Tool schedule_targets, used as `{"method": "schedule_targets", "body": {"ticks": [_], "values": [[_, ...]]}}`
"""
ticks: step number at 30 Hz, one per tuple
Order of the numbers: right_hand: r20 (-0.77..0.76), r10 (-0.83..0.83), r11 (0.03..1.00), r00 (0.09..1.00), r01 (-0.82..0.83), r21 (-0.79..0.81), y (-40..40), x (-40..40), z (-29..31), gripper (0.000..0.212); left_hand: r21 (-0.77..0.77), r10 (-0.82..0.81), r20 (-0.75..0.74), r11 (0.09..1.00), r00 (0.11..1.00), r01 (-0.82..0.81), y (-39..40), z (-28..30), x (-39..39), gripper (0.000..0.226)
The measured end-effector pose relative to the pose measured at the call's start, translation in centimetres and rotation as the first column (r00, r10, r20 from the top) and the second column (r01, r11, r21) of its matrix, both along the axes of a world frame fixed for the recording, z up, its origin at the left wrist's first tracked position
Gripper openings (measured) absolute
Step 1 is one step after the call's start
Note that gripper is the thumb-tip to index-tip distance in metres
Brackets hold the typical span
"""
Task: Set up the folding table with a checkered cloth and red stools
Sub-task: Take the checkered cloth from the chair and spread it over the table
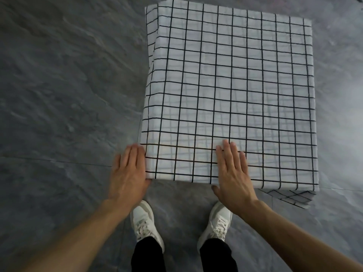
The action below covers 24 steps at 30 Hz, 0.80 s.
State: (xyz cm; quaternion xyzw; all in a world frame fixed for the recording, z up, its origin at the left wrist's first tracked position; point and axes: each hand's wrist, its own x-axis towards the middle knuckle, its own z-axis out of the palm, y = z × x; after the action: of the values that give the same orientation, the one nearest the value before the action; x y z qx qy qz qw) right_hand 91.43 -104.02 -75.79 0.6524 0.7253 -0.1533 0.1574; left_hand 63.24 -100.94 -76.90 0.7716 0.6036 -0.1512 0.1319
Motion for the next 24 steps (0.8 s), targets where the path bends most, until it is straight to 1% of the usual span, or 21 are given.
{"method": "schedule_targets", "body": {"ticks": [2, 4, 7, 9, 11, 13, 16, 18, 21, 24], "values": [[-0.027, 0.043, 0.999, 0.999, -0.043, 0.002, 0.7, -1.7, 0.8, 0.127, 0.019, -0.017, 0.002, 1.000, 1.000, 0.017, -0.3, 0.1, -0.4, 0.092], [-0.074, 0.112, 0.994, 0.991, -0.112, 0.000, 1.6, -3.9, 1.4, 0.128, 0.031, -0.028, 0.001, 0.999, 1.000, 0.028, -0.6, 0.2, -0.7, 0.090], [-0.127, 0.191, 0.981, 0.973, -0.192, 0.005, 3.1, -7.2, 1.5, 0.129, 0.035, -0.040, 0.049, 0.999, 0.998, 0.039, -0.7, 0.5, -0.4, 0.101], [-0.150, 0.194, 0.980, 0.969, -0.198, -0.008, 3.9, -8.7, 0.8, 0.129, 0.031, -0.037, 0.083, 0.999, 0.996, 0.035, -0.5, 0.4, 0.2, 0.108], [-0.145, 0.180, 0.982, 0.973, -0.186, -0.029, 4.1, -9.5, -0.1, 0.129, 0.011, -0.017, 0.084, 1.000, 0.996, 0.016, -0.2, 0.0, 1.1, 0.107], [-0.113, 0.177, 0.984, 0.978, -0.179, -0.013, 4.0, -9.6, -0.9, 0.128, 0.003, -0.009, 0.052, 1.000, 0.999, 0.009, 0.0, -0.5, 1.5, 0.091], [-0.073, 0.179, 0.984, 0.981, -0.179, 0.010, 3.7, -9.6, -1.4, 0.126, -0.015, -0.069, -0.005, 0.997, 0.998, 0.069, -0.3, -1.1, 0.9, 0.063], [-0.058, 0.172, 0.985, 0.983, -0.171, 0.011, 3.8, -9.7, -1.3, 0.127, -0.055, -0.104, -0.011, 0.993, 0.994, 0.103, -0.7, -1.2, 0.2, 0.056], [-0.061, 0.155, 0.987, 0.986, -0.157, -0.018, 3.9, -9.8, -1.1, 0.128, -0.129, -0.102, -0.017, 0.987, 0.995, 0.099, -0.9, -1.1, -0.7, 0.066], [-0.068, 0.132, 0.990, 0.989, -0.135, -0.044, 4.0, -9.9, -0.8, 0.132, -0.166, -0.027, 0.037, 0.986, 0.999, 0.032, -0.4, 0.3, -1.7, 0.089]]}}
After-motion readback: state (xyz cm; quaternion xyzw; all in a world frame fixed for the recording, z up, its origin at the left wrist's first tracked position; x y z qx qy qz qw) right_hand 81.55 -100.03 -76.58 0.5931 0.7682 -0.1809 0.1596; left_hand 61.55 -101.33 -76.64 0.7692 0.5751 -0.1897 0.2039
